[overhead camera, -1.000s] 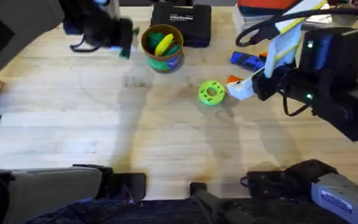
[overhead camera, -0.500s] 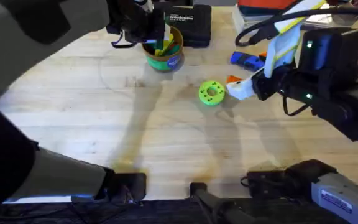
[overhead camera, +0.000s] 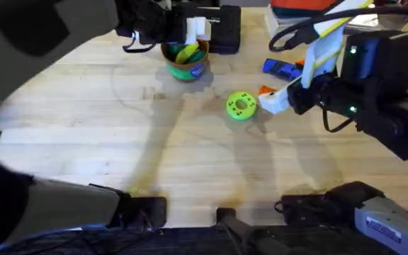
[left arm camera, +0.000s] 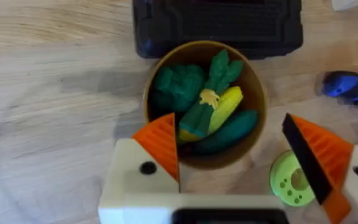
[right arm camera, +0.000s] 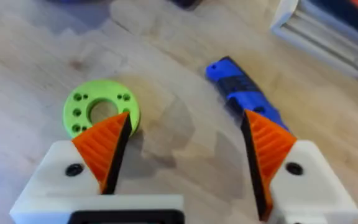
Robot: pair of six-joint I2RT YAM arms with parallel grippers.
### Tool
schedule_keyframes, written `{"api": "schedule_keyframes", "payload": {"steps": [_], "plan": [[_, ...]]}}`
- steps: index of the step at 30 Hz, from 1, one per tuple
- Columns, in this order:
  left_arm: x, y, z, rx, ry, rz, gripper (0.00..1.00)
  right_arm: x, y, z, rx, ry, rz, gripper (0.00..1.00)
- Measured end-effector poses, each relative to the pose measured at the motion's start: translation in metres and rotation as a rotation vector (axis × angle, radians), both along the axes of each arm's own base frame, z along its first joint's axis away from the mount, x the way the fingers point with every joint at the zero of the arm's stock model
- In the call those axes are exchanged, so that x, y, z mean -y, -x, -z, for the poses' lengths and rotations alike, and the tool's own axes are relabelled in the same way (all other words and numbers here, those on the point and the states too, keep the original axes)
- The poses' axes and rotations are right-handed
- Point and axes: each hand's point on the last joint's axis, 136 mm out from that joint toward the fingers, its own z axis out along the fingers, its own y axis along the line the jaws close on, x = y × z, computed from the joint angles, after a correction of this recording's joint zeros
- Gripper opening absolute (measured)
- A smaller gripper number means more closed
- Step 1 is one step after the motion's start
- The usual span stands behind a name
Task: Pick up the gripper from the table and insert it into the empty holder that is missing its gripper. Then pick up a screw, insert it into the mounting hole, and use the screwdriver to tighten it. Finally, clean up the table by picking up the vegetable and placing it into the bucket.
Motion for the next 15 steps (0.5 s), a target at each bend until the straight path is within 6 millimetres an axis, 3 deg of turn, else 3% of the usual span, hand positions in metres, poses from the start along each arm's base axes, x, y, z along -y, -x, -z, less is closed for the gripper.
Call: {"api": "schedule_keyframes", "payload": {"steps": [4, 9, 12, 15], "plan": [[-0.006, 0.022, -0.034, 0.040, -0.024, 0.043, 0.985, 0.004, 0.016, -0.003, -0.099, -0.004, 0.027, 0.994], [-0.018, 0.069, -0.084, 0.098, -0.066, 0.110, 0.985, 0.008, 0.029, -0.050, -0.129, -0.017, 0.047, 0.994], [-0.027, 0.102, -0.099, 0.096, -0.087, 0.135, 0.985, 0.008, 0.032, -0.078, -0.096, -0.031, 0.048, 0.996], [-0.033, 0.125, -0.104, 0.082, -0.099, 0.148, 0.985, 0.009, 0.036, -0.088, -0.075, -0.041, 0.049, 0.994]]}}
